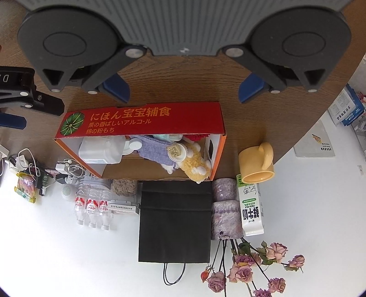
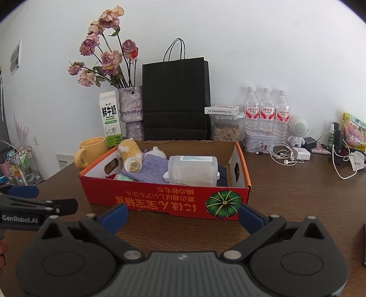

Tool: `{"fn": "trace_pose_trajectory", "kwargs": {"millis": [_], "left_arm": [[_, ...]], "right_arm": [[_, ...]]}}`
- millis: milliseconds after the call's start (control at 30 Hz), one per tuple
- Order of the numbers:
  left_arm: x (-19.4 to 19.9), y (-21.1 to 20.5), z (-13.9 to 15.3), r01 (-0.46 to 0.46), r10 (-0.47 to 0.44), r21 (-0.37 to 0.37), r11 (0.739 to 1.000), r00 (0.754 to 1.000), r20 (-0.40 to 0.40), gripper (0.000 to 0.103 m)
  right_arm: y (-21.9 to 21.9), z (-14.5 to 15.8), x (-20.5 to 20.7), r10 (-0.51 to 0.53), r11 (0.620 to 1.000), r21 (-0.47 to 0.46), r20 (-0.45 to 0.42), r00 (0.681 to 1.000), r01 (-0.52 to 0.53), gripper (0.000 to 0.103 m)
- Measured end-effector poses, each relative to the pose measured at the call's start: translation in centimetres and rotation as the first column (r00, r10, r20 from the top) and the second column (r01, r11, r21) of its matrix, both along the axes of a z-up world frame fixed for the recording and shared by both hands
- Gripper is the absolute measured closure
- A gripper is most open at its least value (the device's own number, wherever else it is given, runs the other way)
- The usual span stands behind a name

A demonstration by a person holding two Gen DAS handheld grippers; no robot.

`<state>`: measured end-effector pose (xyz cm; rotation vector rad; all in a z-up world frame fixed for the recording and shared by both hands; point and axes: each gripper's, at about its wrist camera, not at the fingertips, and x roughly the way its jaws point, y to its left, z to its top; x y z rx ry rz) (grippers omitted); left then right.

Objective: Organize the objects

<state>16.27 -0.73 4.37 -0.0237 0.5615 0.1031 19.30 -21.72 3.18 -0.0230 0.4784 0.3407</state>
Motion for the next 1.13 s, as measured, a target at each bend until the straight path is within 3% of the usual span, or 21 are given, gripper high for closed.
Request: {"fn": "trace_pose_trajectory", "kwargs": {"millis": [1133], "left_arm": [[-0.42,-0.62,-0.31,-0.003,0.004,0.027,1.000,1.000,-0.014,0.000]], "right_arm": [[-0.02,-0.15,-0.48,0.000,1.000,-0.002,-0.003,1.000,0.000,0.000]]}}
